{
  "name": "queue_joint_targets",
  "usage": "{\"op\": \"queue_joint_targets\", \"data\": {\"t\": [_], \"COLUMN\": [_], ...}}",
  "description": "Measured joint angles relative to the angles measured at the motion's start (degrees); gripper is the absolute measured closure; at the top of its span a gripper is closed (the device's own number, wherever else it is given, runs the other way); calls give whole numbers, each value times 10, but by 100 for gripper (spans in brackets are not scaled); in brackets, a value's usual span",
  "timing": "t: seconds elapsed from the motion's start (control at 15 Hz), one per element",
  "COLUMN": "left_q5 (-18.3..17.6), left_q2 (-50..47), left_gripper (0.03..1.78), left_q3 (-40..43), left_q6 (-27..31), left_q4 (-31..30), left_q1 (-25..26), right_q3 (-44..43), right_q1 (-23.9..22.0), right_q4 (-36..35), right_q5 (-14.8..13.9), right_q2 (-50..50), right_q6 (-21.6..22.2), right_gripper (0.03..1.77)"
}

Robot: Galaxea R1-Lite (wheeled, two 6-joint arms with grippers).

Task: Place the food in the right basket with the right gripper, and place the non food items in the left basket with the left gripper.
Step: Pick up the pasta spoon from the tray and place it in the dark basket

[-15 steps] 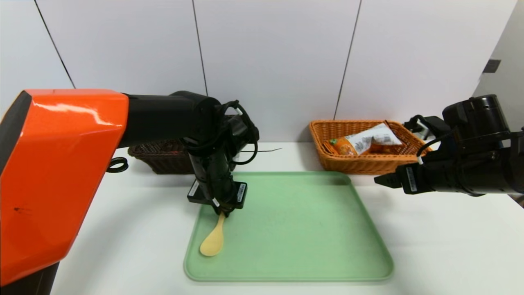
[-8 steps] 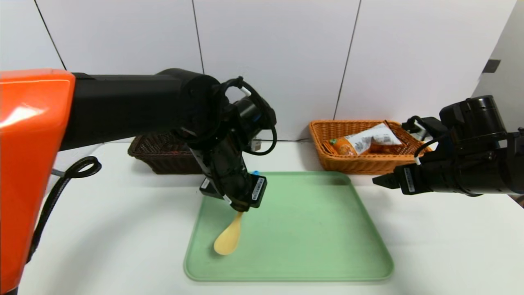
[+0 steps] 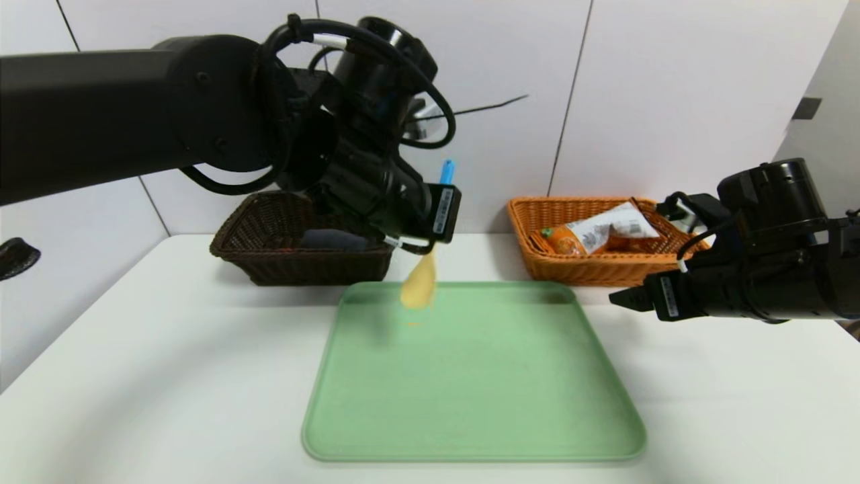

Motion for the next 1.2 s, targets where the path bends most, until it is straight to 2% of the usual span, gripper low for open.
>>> {"op": "queue_joint_targets", "data": {"t": [0.2,0.33,0.53,0.73,1.0,1.2], "left_q5": [20,34,44,87,109,120], "left_q2": [-1,4,18,36,61,80], "left_gripper": [171,171,171,171,171,171], "left_q3": [4,5,6,15,50,79], "left_q6": [-41,-92,-183,-256,-288,-309], "left_q4": [-117,-176,-206,-210,-223,-275], "left_q1": [25,50,92,142,200,228], "right_q3": [0,0,0,0,-1,-1], "right_q1": [0,0,0,0,1,3], "right_q4": [0,0,0,0,0,1], "right_q5": [0,0,0,-2,-2,-3], "right_q2": [0,-1,-1,-1,-1,-2], "right_q6": [0,0,-2,-3,-4,-3], "right_gripper": [10,10,10,10,10,10]}}
